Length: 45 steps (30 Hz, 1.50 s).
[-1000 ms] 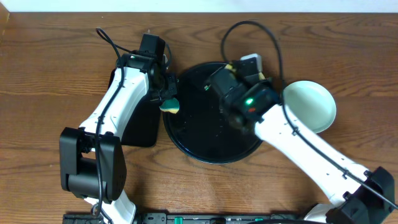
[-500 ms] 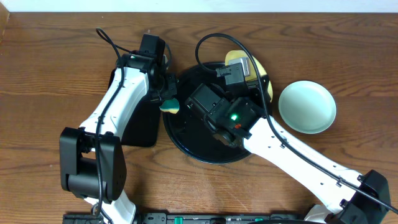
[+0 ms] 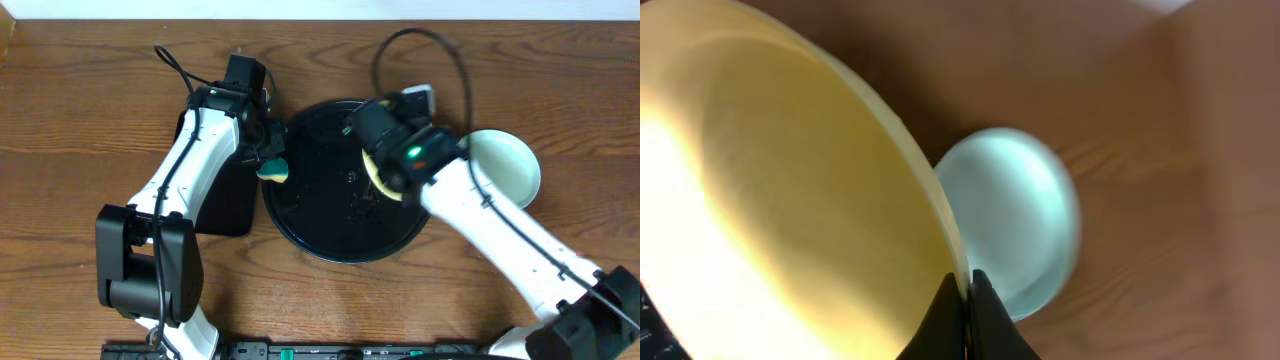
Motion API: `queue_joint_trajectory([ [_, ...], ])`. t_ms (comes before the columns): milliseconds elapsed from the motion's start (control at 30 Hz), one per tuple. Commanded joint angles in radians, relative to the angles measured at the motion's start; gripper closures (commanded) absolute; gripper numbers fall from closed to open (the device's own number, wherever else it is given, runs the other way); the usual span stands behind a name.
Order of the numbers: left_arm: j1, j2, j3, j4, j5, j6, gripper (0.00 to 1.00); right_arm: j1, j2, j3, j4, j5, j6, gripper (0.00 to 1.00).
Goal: Clean dirty plates on tray and stack at the side
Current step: 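Lift the yellow plate with right gripper and carry it right, then lower the yellow plate onto the pale blue stack and release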
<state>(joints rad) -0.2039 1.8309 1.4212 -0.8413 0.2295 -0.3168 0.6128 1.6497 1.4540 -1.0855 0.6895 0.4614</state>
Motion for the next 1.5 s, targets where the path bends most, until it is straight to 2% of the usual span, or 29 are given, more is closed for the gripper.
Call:
queue_joint_trajectory([
  [0,0.001,-0.001,-0.006,-0.004,-0.014,0.006,0.93,-0.137,-0.022,0.004,0.021,-0.42,-0.071,0.99],
  [167,0.001,-0.001,-0.006,-0.007,-0.014,0.006,0.93,-0.364,-0.022,0.004,0.034,-0.741,-0.156,0.99],
  [267,0.001,-0.001,-0.006,-0.007,-0.014,0.006,0.93,-0.502,-0.022,0.004,0.013,-0.842,-0.187,0.99],
  [533,0.001,-0.001,-0.006,-0.007,-0.014,0.006,0.93,-0.831,-0.022,-0.039,-0.048,-0.851,-0.178,0.99],
  [800,0.001,-0.001,-0.006,-0.007,-0.014,0.006,0.93,-1.051,-0.022,-0.231,0.095,-0.841,-0.154,0.99],
  [933,0.001,-0.001,-0.006,-0.007,-0.014,0.006,0.92,-1.085,-0.022,-0.344,0.227,-0.848,-0.156,0.99],
  [1100,0.001,-0.001,-0.005,-0.006,-0.026,0.01,0.92,-1.057,-0.021,-0.441,0.356,-0.875,-0.16,0.99],
  [1333,0.014,-0.027,0.006,-0.016,-0.07,0.053,0.93,-0.959,-0.021,-0.462,0.446,-0.876,-0.175,0.97],
  [1400,0.027,-0.049,0.017,-0.029,-0.076,0.058,0.92,-0.934,-0.021,-0.462,0.465,-0.846,-0.169,0.91],
  [1433,0.035,-0.063,0.019,-0.034,-0.087,0.059,0.92,-0.926,-0.021,-0.461,0.467,-0.833,-0.167,0.81],
  [1467,0.043,-0.081,0.019,-0.039,-0.099,0.06,0.92,-0.922,-0.021,-0.459,0.468,-0.819,-0.161,0.66],
])
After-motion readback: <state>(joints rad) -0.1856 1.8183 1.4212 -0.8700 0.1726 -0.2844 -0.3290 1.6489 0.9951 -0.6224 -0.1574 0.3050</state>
